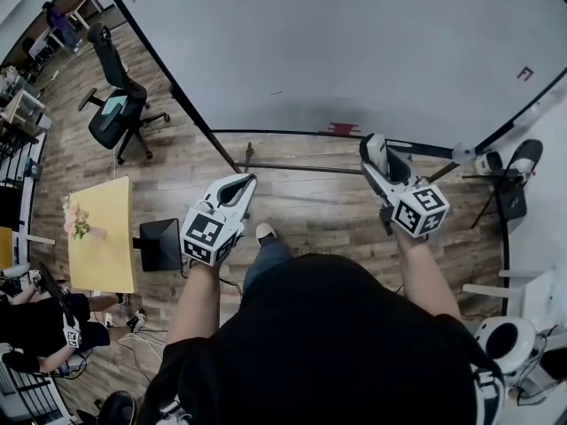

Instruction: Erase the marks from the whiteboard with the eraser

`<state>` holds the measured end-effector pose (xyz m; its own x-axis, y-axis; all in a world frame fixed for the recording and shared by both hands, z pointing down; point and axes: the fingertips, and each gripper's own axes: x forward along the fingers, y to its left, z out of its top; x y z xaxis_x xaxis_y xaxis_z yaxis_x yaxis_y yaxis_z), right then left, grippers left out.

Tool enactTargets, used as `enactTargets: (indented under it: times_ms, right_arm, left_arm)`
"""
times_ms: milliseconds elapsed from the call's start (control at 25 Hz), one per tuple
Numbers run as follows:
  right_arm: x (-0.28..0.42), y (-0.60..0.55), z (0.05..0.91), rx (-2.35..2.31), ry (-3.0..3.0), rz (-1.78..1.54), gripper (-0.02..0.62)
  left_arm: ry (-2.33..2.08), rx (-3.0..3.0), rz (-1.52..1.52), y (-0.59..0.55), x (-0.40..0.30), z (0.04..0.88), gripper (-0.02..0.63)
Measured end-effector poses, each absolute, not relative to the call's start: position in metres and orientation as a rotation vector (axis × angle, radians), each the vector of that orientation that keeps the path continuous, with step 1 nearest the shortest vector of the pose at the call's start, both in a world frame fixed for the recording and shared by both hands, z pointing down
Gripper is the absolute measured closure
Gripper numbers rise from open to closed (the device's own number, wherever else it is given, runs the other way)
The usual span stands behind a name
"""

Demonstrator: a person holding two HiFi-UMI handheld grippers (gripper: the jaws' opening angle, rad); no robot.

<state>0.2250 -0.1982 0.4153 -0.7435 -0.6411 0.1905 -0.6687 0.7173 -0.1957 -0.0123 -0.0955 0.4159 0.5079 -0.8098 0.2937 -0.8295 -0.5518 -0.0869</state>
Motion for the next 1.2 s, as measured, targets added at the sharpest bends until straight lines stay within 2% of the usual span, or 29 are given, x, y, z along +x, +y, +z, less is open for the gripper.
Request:
enactTargets:
  times_ms: [1200]
  right_arm:
    - [0.161,-0.239,0.428,1.108,-2.736,0.304,0.333]
  left_arm:
    - [-1.409,2.706,0.431,-0.151,-0.073,0.418,0.595]
